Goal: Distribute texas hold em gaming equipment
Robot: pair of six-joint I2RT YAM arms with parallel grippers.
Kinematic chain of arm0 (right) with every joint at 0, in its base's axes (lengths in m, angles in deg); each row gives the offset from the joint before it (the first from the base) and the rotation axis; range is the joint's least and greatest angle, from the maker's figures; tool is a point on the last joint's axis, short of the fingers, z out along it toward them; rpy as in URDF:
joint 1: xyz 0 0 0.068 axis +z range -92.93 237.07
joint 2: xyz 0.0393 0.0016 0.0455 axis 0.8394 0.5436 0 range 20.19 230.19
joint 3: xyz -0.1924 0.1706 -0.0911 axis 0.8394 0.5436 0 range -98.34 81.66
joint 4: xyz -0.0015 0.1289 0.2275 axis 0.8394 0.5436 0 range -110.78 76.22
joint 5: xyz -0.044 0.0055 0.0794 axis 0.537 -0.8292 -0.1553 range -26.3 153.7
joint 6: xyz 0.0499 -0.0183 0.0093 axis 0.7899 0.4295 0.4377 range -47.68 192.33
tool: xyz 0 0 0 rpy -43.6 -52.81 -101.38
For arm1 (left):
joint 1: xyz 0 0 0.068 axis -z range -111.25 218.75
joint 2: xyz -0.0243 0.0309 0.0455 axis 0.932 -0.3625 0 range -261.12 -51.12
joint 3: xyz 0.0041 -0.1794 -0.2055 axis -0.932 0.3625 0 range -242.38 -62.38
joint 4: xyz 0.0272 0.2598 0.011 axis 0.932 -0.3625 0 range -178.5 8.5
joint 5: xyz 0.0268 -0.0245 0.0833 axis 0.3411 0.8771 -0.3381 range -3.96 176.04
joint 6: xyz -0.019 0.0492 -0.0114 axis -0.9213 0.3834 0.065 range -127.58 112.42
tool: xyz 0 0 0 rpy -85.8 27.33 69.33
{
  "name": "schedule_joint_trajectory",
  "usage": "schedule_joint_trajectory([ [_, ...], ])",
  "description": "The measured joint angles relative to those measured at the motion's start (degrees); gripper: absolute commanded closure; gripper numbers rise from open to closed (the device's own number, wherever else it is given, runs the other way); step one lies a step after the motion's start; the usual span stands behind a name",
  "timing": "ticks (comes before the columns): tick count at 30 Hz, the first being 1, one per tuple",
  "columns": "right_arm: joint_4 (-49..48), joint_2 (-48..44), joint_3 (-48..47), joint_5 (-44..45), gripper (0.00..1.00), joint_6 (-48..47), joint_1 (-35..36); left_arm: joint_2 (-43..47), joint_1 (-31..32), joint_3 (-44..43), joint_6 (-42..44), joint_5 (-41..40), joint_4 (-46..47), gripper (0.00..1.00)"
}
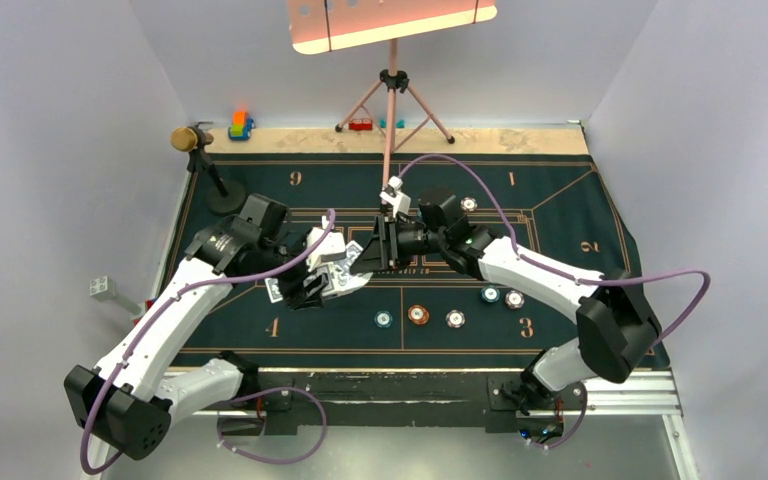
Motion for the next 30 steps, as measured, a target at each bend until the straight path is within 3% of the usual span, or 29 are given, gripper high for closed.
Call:
schedule_joint_trajectory([
  [14,7.6,-2.5,-1.4,3.0,0.56,-4.9,-1.4,0.1,0.0,0.0,0.0,0.5,-1.5,1.00],
  [30,12.8,-5.6,-3.2,6.0,0.72,-8.1,-3.3,0.4,0.0,0.0,0.0,0.9,-1.6,1.00],
])
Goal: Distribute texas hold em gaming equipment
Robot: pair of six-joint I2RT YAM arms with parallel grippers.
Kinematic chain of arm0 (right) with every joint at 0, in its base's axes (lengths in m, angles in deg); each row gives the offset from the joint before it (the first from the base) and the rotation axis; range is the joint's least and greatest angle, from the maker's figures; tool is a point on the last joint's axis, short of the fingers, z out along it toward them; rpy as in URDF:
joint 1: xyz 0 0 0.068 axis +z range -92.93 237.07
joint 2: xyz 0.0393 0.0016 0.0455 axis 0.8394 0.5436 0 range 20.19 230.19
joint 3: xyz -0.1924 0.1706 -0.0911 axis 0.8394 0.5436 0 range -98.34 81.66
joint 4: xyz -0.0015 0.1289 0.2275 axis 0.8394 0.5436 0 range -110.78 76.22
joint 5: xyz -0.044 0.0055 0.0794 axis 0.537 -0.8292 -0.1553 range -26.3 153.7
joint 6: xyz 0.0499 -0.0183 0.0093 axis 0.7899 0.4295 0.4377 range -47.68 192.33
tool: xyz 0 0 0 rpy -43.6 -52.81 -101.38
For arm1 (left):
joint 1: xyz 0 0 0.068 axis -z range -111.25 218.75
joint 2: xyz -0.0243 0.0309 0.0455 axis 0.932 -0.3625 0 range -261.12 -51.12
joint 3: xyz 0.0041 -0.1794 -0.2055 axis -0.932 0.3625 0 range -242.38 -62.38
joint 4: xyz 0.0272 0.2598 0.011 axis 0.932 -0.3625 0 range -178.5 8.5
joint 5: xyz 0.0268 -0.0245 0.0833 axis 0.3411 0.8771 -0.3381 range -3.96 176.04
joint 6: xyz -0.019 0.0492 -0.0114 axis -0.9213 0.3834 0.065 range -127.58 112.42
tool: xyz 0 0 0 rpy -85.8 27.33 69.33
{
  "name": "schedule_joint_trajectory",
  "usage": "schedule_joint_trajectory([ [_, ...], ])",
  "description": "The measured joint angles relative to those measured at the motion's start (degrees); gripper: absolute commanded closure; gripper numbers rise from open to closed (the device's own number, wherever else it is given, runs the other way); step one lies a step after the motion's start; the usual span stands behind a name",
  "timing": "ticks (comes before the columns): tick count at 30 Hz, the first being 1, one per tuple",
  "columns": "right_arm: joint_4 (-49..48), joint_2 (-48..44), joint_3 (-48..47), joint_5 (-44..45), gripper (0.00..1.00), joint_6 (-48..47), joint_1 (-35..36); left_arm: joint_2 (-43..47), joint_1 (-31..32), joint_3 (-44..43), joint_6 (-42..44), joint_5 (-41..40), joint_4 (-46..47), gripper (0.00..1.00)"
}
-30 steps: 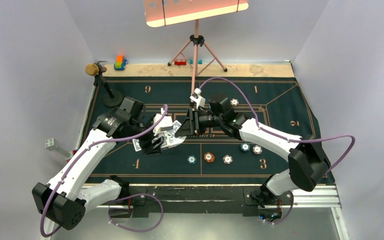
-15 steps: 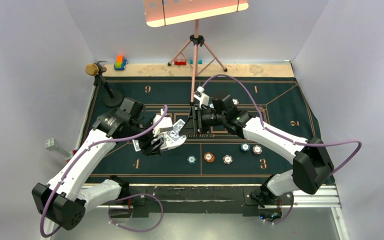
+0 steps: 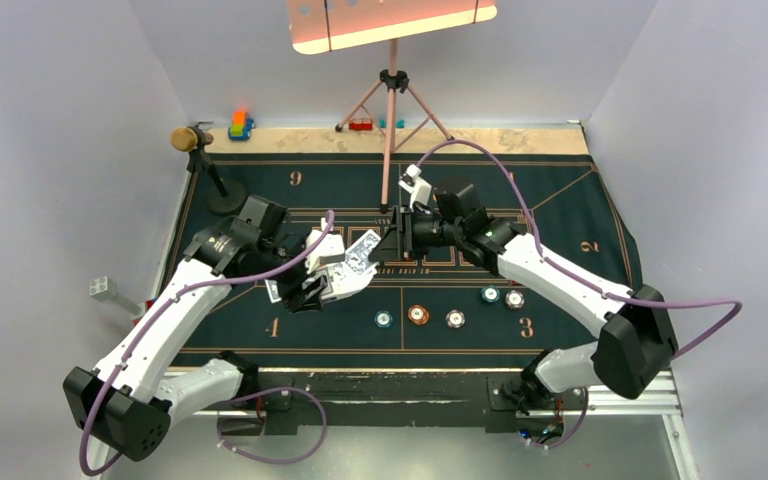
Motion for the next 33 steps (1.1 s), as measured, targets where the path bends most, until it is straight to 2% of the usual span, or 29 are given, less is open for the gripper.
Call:
schedule_joint_trajectory([
  [7,0.4,-1.7,-0.7,0.0,0.80,0.0,-0.9,0.0,0.0,0.0,0.0,0.2,0.0,1.00],
  [14,0.7,-3.5,-0.8,-0.1,1.00,0.3,-2.3,0.0,0.0,0.0,0.0,0.2,0.0,1.00],
  [28,-8.8,-6.4,1.5,-6.8,1.00,8.2,-6.8,0.0,0.0,0.0,0.0,0.2,0.0,1.00],
  [33,-8.5,-7.3,1.8,-7.4,1.00,8.6,-14.4,0.0,0.0,0.0,0.0,0.2,0.0,1.00],
])
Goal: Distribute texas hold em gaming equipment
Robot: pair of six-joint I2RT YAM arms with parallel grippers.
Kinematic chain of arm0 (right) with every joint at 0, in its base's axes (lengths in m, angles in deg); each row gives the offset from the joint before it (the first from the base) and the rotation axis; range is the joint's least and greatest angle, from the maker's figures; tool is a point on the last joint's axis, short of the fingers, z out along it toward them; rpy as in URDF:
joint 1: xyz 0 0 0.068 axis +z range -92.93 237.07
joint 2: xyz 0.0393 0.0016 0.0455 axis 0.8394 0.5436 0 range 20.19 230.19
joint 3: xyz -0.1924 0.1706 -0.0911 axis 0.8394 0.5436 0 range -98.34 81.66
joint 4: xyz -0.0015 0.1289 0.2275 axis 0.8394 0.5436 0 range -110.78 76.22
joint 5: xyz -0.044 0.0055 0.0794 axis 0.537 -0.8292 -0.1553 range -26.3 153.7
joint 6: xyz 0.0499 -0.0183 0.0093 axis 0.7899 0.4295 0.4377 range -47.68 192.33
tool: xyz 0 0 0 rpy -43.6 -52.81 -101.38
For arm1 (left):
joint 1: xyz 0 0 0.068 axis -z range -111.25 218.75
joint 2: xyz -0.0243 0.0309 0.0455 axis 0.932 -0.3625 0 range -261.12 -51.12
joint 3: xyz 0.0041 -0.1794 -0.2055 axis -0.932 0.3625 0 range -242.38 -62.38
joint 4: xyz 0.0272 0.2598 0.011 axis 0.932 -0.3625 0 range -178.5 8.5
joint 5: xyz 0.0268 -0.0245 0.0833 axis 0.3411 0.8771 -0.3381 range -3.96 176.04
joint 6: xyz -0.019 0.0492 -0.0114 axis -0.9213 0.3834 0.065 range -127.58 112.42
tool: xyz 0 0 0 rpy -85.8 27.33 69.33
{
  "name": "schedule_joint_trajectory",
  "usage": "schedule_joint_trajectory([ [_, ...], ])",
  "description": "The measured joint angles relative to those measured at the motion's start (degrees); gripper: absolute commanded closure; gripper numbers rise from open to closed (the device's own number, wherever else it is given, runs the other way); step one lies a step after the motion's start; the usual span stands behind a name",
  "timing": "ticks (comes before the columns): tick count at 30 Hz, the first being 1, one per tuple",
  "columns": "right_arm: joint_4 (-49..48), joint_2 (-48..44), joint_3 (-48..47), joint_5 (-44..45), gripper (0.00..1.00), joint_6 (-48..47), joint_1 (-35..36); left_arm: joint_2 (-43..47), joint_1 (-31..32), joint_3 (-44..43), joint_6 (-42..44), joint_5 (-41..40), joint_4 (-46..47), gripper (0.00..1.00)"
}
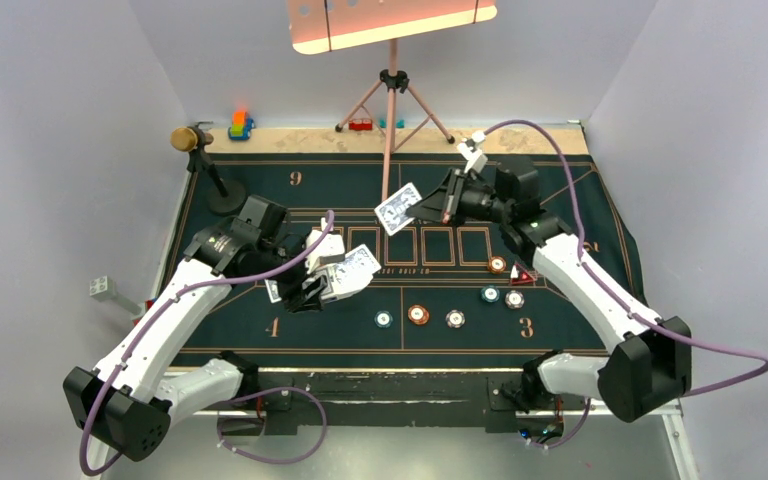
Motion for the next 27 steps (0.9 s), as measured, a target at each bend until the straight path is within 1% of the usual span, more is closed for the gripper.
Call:
schedule_joint_trajectory([
  [5,3.4,1.9,0.0,1.9,1.00,-1.6,-8.5,0.1,0.0,0.0,0.0,-0.2,0.0,1.00],
  [8,4.5,6.1,-0.1,4.2,1.00,-2.9,-11.9,0.3,0.0,0.0,0.0,-0.3,0.0,1.00],
  [10,5.8,11.2,-1.6,6.0,1.00,-3.7,-13.4,0.4,0.0,0.0,0.0,-0.4,0.0,1.00],
  [13,7.3,20.5,-6.3,8.5,1.00,-4.8,-14.5,0.4,0.0,0.0,0.0,-0.4,0.0,1.00],
  [19,8.9,37.9,-19.5,13.6,1.00,-6.3,-15.1,1.0,0.0,0.0,0.0,-0.8,0.0,1.00],
  [23,9.0,44.1,-25.5,15.8,1.00,-6.3,-15.3,1.9,0.0,0.0,0.0,-0.9,-0.1,1.00],
  [27,9.4,47.8,-30.0,18.0,1.00,-6.2,-15.4,2.4,0.0,0.0,0.0,-1.2,-0.6,1.00],
])
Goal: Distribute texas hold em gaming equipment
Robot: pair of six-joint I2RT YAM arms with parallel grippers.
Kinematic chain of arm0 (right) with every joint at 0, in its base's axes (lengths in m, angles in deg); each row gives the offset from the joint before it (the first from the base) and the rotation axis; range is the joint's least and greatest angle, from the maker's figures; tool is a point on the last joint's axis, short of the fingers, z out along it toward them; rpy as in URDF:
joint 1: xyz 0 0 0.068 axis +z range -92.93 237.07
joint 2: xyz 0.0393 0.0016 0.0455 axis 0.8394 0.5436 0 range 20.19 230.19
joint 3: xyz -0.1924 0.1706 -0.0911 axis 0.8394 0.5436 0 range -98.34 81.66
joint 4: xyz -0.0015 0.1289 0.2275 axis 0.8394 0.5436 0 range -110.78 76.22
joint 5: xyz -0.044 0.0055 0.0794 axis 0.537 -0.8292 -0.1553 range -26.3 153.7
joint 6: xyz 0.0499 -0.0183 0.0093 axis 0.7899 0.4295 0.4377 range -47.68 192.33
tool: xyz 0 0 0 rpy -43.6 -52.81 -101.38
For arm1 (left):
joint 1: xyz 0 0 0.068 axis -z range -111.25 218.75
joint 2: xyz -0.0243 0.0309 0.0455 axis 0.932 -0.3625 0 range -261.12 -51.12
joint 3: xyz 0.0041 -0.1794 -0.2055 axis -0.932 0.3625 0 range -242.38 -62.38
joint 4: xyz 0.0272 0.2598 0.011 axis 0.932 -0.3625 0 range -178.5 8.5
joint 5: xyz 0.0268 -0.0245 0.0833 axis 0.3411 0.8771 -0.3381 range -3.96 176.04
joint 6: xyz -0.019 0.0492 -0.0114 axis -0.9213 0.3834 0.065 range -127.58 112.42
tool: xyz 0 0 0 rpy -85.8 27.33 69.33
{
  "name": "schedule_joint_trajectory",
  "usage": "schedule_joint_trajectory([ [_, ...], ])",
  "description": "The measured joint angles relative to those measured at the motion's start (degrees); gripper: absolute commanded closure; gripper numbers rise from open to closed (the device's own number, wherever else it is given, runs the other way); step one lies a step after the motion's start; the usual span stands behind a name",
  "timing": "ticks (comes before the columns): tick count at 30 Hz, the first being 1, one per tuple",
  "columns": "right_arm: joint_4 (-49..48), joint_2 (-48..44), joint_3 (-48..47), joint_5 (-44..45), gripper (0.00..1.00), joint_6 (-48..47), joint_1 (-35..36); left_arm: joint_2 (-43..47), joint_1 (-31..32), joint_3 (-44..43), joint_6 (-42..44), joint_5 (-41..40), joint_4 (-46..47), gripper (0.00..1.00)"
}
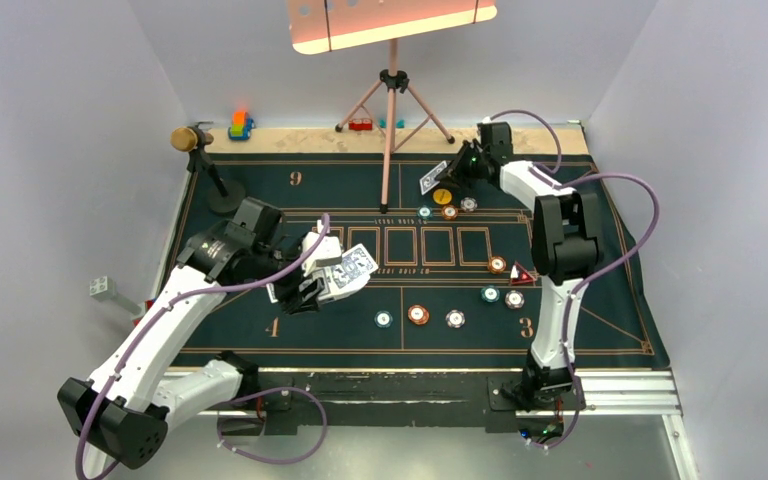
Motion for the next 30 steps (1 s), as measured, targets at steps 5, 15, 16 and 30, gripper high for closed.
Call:
schedule_joint_trajectory([
  [5,1.3,2.8,-3.7,2.2,1.00,0.1,-0.1,0.0,0.0,0.0,0.0,-0.2,-0.3,1.00],
  [15,6.2,4.5,-4.9,7.0,0.58,0.0,-0.1,0.0,0.0,0.0,0.0,-0.1,-0.3,1.00],
  [16,6.7,4.5,-4.9,7.5,0.56,-0.2,-0.1,0.0,0.0,0.0,0.0,-0.1,-0.3,1.00],
  [30,17.7,-13.5,-3.1,17.2,0.13,-5.3,1.4,0.0,0.0,0.0,0.0,0.0,-0.3,1.00],
])
